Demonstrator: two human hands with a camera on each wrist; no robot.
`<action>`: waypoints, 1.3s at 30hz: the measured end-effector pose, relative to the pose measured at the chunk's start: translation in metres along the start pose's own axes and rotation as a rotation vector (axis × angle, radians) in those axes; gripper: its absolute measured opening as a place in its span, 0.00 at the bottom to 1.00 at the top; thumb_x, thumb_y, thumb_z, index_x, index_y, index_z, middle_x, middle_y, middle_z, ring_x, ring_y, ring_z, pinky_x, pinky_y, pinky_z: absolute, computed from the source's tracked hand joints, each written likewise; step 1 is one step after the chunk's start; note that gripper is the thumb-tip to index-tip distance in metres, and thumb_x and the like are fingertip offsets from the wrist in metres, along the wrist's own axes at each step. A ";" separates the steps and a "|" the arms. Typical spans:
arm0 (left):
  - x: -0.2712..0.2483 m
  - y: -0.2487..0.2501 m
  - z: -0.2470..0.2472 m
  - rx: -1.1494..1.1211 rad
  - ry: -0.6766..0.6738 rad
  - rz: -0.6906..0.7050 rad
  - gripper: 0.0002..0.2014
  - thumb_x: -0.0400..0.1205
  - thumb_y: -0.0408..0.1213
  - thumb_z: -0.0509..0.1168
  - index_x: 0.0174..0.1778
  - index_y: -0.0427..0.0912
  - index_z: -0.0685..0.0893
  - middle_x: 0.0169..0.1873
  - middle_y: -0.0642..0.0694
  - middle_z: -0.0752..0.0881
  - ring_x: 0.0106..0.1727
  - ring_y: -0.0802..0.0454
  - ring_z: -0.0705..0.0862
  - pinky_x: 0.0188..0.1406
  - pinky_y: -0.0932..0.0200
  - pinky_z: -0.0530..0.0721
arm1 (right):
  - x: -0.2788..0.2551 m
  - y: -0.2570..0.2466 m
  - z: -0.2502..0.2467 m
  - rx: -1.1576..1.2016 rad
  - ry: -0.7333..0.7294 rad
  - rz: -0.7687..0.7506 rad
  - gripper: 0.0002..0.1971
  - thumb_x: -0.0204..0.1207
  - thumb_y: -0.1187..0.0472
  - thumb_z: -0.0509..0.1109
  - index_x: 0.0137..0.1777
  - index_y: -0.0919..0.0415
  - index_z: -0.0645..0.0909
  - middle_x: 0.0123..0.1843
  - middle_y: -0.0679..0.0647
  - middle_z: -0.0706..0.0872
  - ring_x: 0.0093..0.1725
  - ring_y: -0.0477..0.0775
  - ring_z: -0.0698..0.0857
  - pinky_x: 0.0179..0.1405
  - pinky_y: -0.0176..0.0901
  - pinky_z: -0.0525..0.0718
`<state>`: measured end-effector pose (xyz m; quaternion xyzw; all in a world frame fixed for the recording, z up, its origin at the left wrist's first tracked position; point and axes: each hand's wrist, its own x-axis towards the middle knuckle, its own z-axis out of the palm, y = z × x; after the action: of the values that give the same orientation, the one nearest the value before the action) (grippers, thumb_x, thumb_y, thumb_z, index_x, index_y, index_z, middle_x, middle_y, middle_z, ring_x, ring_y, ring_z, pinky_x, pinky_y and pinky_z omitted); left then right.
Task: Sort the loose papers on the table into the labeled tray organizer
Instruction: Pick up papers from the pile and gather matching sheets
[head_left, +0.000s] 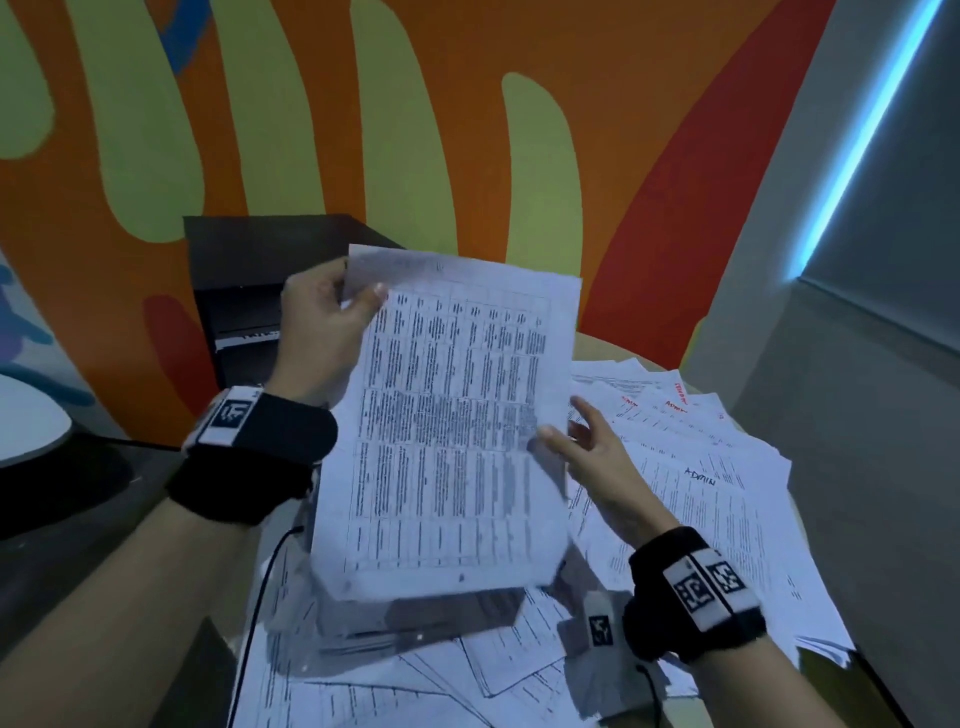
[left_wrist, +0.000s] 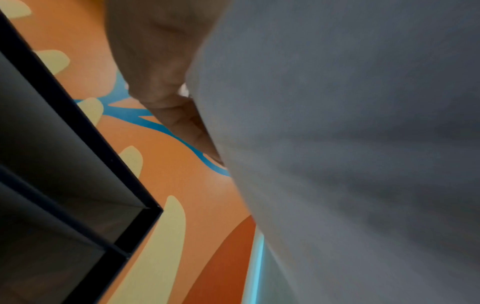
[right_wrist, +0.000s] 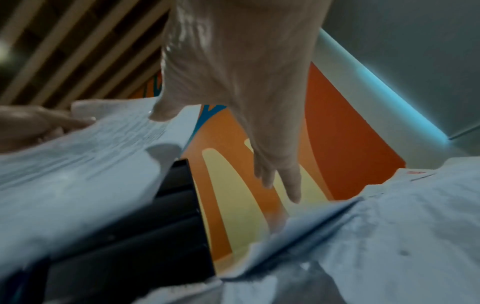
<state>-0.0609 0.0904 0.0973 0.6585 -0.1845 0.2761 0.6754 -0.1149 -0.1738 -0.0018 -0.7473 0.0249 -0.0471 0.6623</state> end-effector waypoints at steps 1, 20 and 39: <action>-0.001 -0.002 0.005 0.000 -0.021 -0.007 0.10 0.82 0.24 0.66 0.57 0.33 0.87 0.51 0.38 0.89 0.54 0.48 0.88 0.57 0.53 0.87 | -0.001 -0.005 0.000 0.099 -0.011 -0.005 0.49 0.61 0.43 0.78 0.82 0.54 0.64 0.73 0.51 0.78 0.71 0.51 0.79 0.70 0.50 0.77; -0.106 -0.123 0.216 0.348 -0.721 -0.570 0.31 0.82 0.33 0.70 0.78 0.36 0.64 0.70 0.39 0.72 0.57 0.47 0.76 0.29 0.76 0.80 | -0.100 0.027 -0.219 -0.117 0.973 0.123 0.11 0.76 0.75 0.68 0.57 0.70 0.81 0.52 0.60 0.85 0.48 0.58 0.84 0.42 0.43 0.80; -0.117 -0.140 0.279 0.575 -0.820 -0.598 0.14 0.75 0.19 0.66 0.36 0.44 0.74 0.33 0.41 0.71 0.31 0.48 0.70 0.32 0.58 0.69 | -0.104 0.083 -0.236 -0.274 0.716 0.451 0.11 0.75 0.81 0.63 0.39 0.66 0.79 0.36 0.62 0.85 0.32 0.61 0.85 0.30 0.48 0.85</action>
<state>-0.0343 -0.1987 -0.0663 0.8920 -0.1544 -0.1653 0.3913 -0.2411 -0.4065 -0.0606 -0.7408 0.4209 -0.1536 0.5004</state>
